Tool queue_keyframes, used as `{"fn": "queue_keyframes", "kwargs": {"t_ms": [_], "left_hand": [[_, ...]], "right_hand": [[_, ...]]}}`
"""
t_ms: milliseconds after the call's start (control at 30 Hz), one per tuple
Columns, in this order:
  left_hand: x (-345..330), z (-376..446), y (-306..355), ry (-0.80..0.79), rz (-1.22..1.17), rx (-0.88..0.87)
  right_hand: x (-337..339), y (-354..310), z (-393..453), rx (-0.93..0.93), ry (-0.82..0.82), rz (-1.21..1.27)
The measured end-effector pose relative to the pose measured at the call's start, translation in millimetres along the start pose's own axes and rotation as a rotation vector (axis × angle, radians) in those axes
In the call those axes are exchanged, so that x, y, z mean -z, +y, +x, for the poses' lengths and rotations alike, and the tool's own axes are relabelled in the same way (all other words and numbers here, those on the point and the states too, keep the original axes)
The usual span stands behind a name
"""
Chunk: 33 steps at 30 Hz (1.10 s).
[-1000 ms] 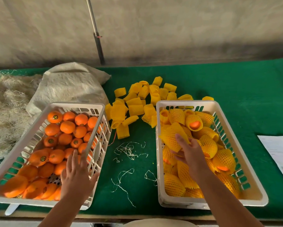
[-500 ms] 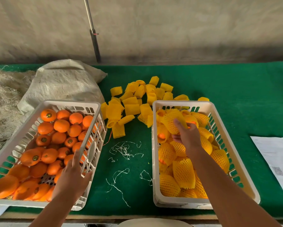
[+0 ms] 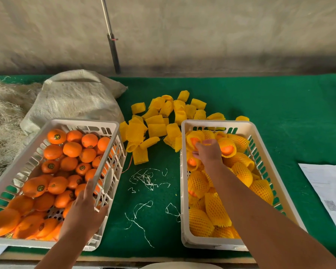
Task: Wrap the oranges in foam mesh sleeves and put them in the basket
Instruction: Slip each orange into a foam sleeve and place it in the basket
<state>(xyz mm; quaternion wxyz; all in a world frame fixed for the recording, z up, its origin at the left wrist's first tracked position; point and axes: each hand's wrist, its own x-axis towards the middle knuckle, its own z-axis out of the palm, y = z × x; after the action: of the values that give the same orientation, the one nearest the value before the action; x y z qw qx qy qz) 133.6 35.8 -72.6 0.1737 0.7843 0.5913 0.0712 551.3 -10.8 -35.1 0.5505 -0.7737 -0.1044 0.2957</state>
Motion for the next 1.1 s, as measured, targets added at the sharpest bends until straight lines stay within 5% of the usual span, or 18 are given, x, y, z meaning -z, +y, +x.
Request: {"fn": "queue_keyframes", "kwargs": {"t_ms": [167, 300, 500, 800, 933, 1100], "left_hand": [[-3, 1, -3, 0.003, 0.007, 0.001], [-4, 2, -5, -0.008, 0.004, 0.001], [-2, 3, -2, -0.021, -0.027, 0.009], [28, 26, -10, -0.090, -0.530, 0.180], [35, 53, -30, -0.060, -0.453, 0.218], [27, 83, -66, -0.151, -0.070, 0.219]], "right_hand": [[7, 11, -15, 0.056, 0.039, -0.074], [3, 27, -50, 0.275, 0.099, -0.188], [-32, 54, -108, 0.549, -0.063, -0.429], [-39, 72, -101, 0.807, -0.031, -0.879], [-40, 72, -100, 0.879, -0.061, -0.890], [-41, 69, -105, 0.867, -0.138, -0.863]]}}
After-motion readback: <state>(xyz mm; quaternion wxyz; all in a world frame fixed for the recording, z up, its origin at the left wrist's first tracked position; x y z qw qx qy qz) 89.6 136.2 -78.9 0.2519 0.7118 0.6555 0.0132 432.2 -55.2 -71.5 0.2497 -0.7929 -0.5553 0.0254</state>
